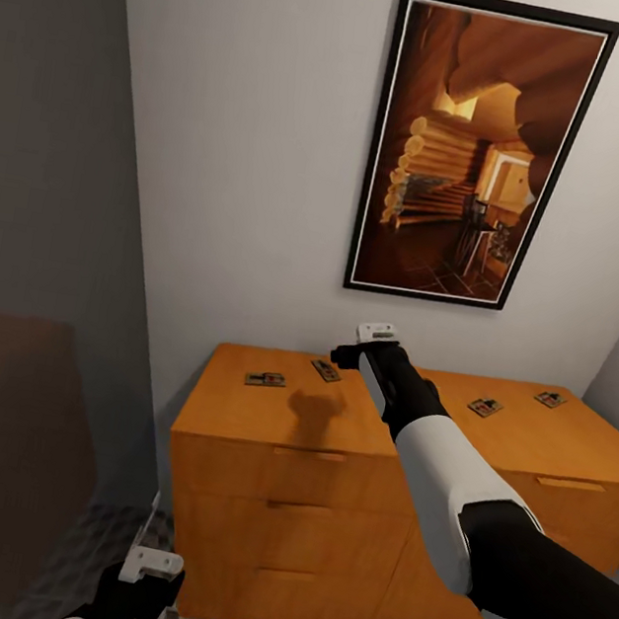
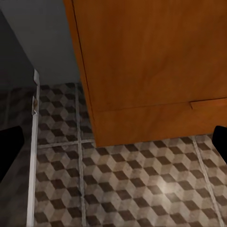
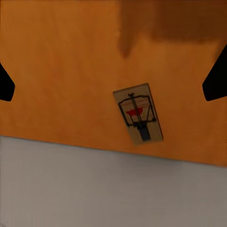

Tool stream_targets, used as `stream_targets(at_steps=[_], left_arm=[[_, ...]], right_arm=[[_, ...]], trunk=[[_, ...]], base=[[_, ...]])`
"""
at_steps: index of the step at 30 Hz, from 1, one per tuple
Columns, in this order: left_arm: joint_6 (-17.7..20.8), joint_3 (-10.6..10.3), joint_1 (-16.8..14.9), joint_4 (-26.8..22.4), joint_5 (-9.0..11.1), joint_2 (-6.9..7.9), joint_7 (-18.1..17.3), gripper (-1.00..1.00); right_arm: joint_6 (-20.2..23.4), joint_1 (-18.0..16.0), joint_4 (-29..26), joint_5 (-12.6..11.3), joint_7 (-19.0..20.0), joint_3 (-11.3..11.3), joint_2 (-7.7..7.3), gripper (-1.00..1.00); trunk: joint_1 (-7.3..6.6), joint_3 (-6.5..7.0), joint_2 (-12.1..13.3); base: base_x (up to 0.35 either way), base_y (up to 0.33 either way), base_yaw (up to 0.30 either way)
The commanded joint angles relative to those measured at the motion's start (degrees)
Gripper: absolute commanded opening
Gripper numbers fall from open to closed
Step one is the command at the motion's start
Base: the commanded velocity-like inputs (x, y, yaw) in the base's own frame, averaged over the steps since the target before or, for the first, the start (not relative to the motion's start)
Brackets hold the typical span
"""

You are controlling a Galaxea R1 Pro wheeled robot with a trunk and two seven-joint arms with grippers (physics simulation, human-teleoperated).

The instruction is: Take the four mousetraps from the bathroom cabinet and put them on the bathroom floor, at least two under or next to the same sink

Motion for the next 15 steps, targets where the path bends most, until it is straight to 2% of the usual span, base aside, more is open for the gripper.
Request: stream_targets(at_steps=[1, 15], left_arm=[[0.31, 0.00, -0.02, -0.07, 0.00, 0.00, -0.02, 1.00], [0.31, -0.16, -0.02, -0.02, 0.02, -0.06, -0.02, 1.00]], right_arm=[[0.33, -0.04, -0.06, 0.10, -0.20, 0.17, 0.00, 1.00], [0.27, -0.03, -0.06, 0.10, -0.19, 0.17, 0.00, 1.00]], trunk=[[0.01, -0.07, -0.04], [0.01, -0.07, -0.04]], base=[[0.071, 0.049, 0.000], [0.015, 0.010, 0.000]])
